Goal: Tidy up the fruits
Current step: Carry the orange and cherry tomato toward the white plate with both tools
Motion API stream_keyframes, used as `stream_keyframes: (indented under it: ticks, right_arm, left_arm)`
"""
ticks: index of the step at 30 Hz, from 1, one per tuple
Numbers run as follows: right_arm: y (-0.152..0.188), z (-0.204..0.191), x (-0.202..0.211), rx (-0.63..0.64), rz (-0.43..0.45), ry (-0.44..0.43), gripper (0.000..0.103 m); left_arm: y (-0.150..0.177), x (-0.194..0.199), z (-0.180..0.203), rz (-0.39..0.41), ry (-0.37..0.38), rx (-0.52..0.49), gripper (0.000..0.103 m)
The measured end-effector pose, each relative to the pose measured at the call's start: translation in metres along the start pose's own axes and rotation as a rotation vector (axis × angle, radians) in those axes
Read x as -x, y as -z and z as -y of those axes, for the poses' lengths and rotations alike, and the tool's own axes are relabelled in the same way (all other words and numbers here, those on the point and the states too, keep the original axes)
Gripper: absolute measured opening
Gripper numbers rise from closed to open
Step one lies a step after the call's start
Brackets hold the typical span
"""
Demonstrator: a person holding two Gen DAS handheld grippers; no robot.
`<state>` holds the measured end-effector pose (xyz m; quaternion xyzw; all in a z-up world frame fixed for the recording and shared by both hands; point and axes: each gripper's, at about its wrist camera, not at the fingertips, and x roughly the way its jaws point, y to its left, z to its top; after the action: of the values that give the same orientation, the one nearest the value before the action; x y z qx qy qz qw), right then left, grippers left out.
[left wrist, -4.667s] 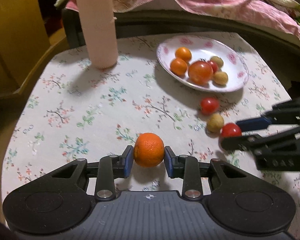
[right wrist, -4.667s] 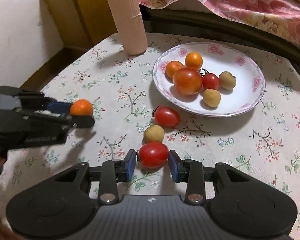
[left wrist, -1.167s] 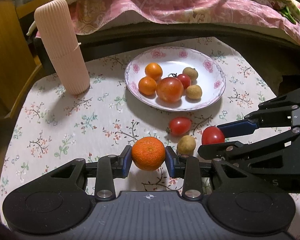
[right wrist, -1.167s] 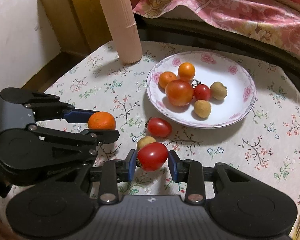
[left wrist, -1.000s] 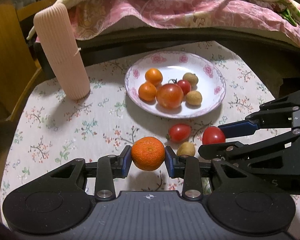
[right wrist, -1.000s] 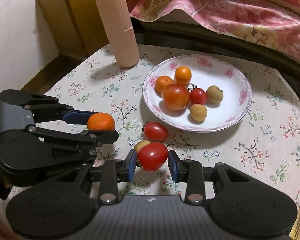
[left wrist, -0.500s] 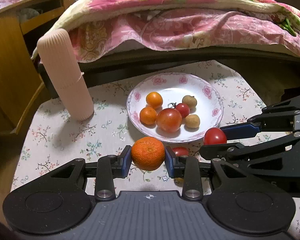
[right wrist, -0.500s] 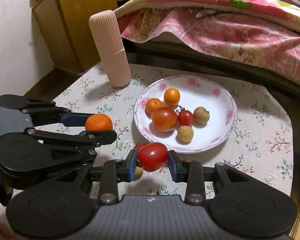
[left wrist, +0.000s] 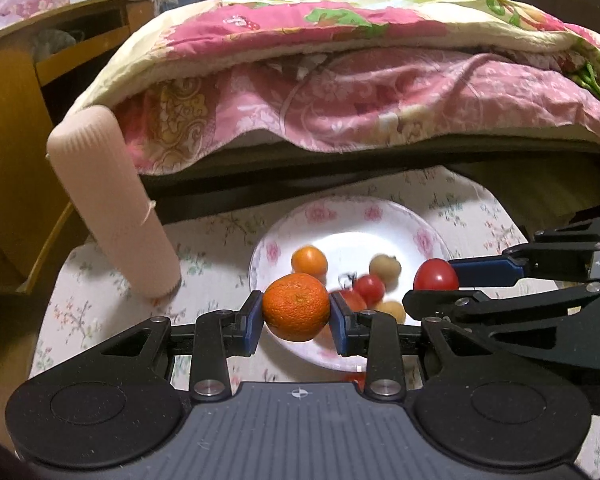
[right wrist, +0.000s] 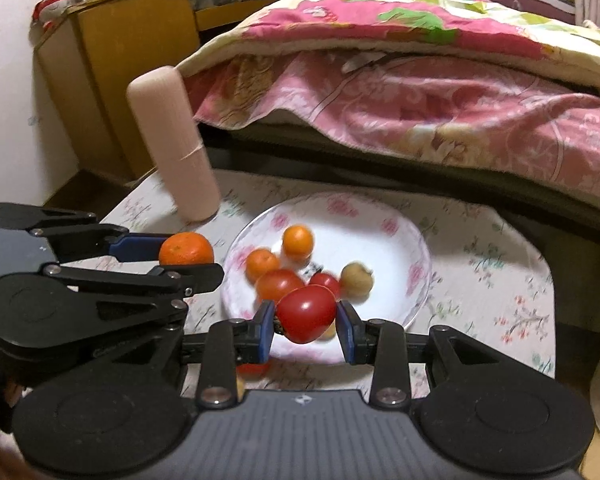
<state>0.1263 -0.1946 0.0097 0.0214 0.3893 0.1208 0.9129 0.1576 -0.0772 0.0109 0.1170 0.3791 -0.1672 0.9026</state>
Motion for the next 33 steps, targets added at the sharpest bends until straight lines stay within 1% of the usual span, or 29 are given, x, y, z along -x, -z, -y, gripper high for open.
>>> stream_keyframes:
  ticks: [5,12,17,33]
  right_arm:
    - [-0.010,0.011,-0.010,-0.021,0.005,0.020,0.035]
    - [-0.014,0.016,-0.021,-0.012,0.007,0.040,0.035]
    - [-0.016,0.023,-0.026,-0.034,0.015,0.051,0.035]
    - [-0.017,0.036,-0.049,-0.054,-0.006,0.066,0.035]
  left_arm:
    - [-0.007,-0.011,0.000,-0.007,-0.007,0.008,0.041]
    - [-0.013,-0.023,0.002,-0.012,-0.013,-0.001,0.041]
    - [-0.018,-0.031,0.003,-0.007,-0.011,-0.003,0.041]
    - [-0.018,-0.056,0.002,-0.029,-0.004,0.008,0.041]
